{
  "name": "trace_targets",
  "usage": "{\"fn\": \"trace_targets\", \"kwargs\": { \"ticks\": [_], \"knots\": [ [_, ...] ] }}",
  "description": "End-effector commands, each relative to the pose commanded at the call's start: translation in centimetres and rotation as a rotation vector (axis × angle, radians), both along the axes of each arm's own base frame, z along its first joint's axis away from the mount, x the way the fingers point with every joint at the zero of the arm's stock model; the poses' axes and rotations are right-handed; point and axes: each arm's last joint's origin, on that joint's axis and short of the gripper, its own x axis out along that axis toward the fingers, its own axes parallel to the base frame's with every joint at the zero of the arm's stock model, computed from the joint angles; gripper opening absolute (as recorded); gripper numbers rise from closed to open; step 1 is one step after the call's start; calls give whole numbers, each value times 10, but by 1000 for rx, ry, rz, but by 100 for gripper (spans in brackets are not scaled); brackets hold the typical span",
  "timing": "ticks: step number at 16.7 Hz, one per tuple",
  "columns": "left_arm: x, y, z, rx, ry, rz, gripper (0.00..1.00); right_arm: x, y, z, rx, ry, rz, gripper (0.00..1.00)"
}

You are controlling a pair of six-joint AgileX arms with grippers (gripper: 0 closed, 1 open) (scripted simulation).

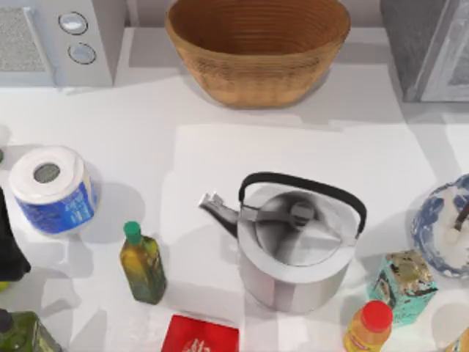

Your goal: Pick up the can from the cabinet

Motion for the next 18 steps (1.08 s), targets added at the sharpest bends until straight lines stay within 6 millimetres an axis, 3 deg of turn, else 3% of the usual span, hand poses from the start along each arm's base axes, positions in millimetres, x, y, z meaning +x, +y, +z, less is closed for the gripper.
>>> {"fn": "trace_targets", "kwargs": {
  "ticks": [6,16,18],
  "knots": [
    [0,0,0,0,0,0,100,0,0,0,0,0,0,2],
    [0,0,0,0,0,0,100,-1,1,1,1,-1,1,0],
    [0,0,0,0,0,0,100,-15,2,8,1,5,-6,0]
  ]
}}
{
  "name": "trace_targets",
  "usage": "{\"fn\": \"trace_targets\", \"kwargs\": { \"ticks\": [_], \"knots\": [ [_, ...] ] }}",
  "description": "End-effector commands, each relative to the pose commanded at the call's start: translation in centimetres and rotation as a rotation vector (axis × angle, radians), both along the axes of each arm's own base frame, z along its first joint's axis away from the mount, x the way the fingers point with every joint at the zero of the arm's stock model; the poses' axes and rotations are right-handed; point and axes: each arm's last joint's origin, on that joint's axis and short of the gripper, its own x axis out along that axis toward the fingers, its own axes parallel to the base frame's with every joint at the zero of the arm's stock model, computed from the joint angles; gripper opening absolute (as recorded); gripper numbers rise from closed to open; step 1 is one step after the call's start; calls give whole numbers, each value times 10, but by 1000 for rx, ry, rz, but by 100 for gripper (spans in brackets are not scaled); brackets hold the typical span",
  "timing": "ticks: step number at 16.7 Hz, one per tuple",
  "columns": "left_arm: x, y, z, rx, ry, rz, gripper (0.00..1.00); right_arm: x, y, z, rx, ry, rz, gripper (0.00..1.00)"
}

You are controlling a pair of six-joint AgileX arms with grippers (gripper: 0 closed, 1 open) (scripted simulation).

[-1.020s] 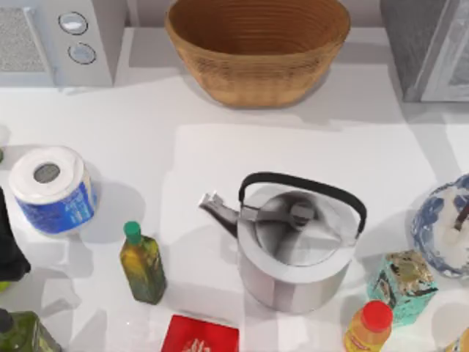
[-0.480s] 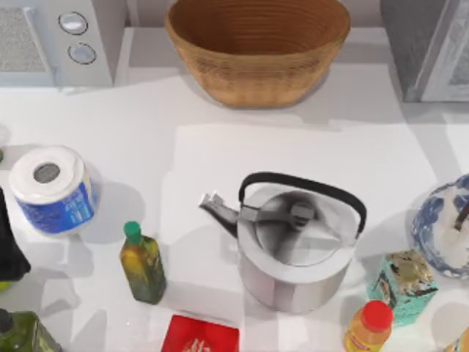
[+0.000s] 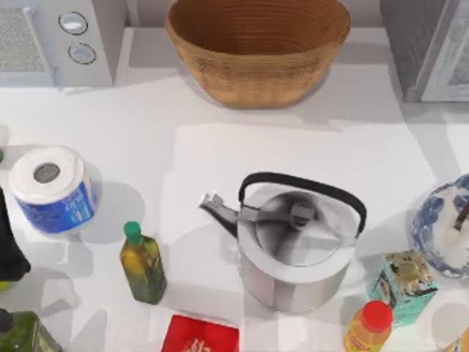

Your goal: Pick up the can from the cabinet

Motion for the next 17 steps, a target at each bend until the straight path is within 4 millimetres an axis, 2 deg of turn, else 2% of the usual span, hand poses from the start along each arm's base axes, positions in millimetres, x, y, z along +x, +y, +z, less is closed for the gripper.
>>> {"fn": "trace_targets", "kwargs": {
  "ticks": [2,5,7,8,10,17],
  "knots": [
    [0,0,0,0,0,0,100,-30,3,15,0,-2,-2,0],
    [0,0,0,0,0,0,100,-100,4,42,3,-20,4,0],
    [0,0,0,0,0,0,100,-139,2,50,3,-17,6,0],
    [0,0,0,0,0,0,100,-152,2,52,2,-12,7,0],
    [0,0,0,0,0,0,100,-165,1,53,1,-6,8,0],
    [0,0,0,0,0,0,100,-168,-2,50,3,-10,4,0]
  ]
}}
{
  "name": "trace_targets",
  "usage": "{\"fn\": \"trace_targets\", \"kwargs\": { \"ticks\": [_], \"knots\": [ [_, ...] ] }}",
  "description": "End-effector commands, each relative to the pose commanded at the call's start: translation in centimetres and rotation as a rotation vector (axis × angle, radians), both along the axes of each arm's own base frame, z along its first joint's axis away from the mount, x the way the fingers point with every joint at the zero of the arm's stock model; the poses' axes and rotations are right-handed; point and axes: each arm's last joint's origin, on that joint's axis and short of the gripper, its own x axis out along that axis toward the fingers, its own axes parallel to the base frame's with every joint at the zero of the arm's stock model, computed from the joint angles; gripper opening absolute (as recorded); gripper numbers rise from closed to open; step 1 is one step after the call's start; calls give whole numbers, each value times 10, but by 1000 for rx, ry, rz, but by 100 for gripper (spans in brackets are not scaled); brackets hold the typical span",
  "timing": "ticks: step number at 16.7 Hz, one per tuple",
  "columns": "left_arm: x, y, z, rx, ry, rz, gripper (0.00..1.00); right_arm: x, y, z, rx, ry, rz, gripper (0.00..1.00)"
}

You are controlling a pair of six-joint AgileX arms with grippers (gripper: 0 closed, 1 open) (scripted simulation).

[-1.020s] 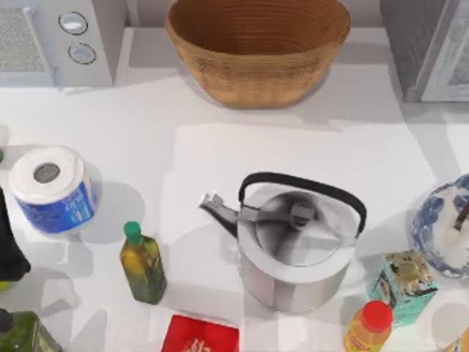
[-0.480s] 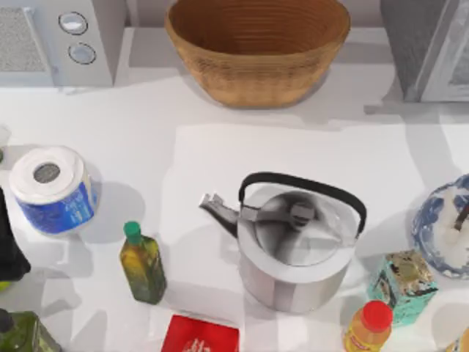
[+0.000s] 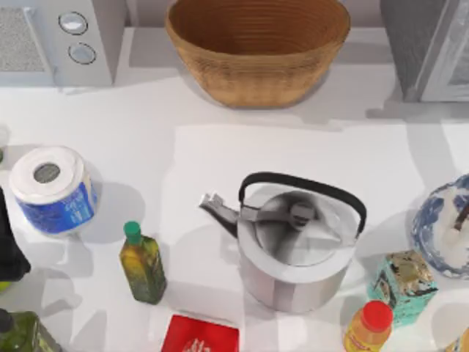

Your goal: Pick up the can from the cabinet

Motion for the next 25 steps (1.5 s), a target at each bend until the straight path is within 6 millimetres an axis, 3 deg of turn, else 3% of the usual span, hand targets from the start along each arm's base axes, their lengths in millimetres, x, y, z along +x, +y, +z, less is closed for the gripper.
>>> {"fn": "trace_targets", "kwargs": {
  "ticks": [4,8,11,16,19,22,25],
  "knots": [
    [0,0,0,0,0,0,100,-17,-8,-23,-1,-2,1,0],
    [0,0,0,0,0,0,100,-43,-18,-69,-2,-8,5,0],
    [0,0,0,0,0,0,100,-58,-26,-129,-7,18,6,0],
    [0,0,0,0,0,0,100,-75,-35,-262,-9,84,8,0],
    [0,0,0,0,0,0,100,-82,-39,-326,-6,75,10,0],
    [0,0,0,0,0,0,100,-84,-41,-365,-4,40,12,0],
    [0,0,0,0,0,0,100,-84,-42,-380,-4,15,13,0]
  ]
}}
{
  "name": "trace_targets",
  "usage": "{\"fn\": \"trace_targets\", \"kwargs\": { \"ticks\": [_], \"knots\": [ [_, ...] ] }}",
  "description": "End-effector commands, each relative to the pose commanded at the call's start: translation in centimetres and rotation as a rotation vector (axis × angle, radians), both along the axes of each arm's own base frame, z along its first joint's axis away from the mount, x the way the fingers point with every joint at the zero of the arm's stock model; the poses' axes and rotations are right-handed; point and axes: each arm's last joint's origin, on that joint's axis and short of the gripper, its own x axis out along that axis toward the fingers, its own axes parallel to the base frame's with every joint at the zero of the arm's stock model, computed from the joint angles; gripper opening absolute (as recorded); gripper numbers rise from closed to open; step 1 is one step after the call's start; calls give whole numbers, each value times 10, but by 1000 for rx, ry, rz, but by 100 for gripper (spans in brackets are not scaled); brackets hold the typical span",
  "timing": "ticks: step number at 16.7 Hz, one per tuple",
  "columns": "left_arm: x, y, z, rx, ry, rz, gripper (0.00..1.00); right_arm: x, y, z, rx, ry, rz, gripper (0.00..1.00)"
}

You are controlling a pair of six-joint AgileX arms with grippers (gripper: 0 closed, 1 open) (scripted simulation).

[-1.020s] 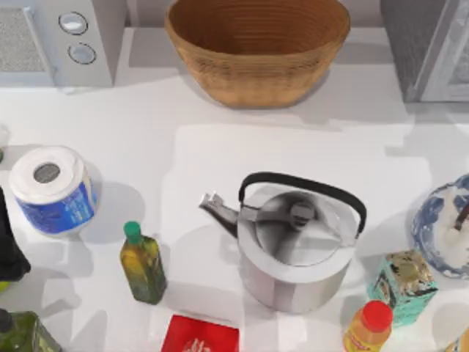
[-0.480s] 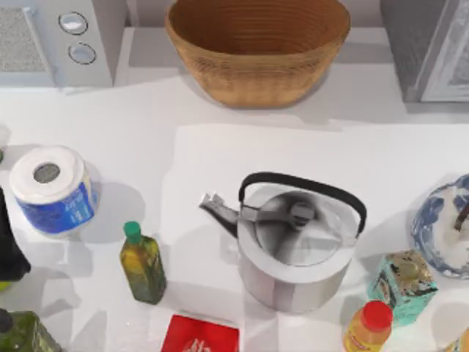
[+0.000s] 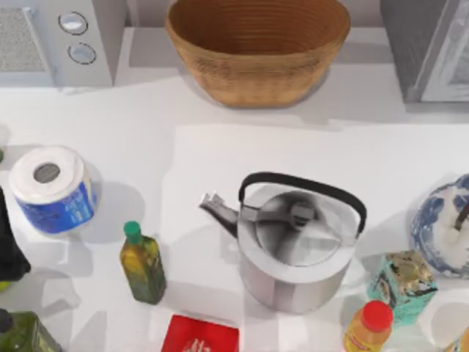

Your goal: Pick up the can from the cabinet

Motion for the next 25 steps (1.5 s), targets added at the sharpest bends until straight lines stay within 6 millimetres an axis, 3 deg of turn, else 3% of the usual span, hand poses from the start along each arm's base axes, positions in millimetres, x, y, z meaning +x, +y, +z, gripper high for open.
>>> {"fn": "trace_targets", "kwargs": {
  "ticks": [8,12,15,20,22,25],
  "knots": [
    [0,0,0,0,0,0,100,2,-1,2,-1,5,12,0],
    [0,0,0,0,0,0,100,12,-7,23,-17,-9,78,0],
    [0,0,0,0,0,0,100,32,-18,42,-36,-9,162,0],
    [0,0,0,0,0,0,100,87,-64,56,-61,6,338,0],
    [0,0,0,0,0,0,100,109,-93,48,-63,14,413,0],
    [0,0,0,0,0,0,100,132,-142,17,-54,22,523,0]
  ]
}}
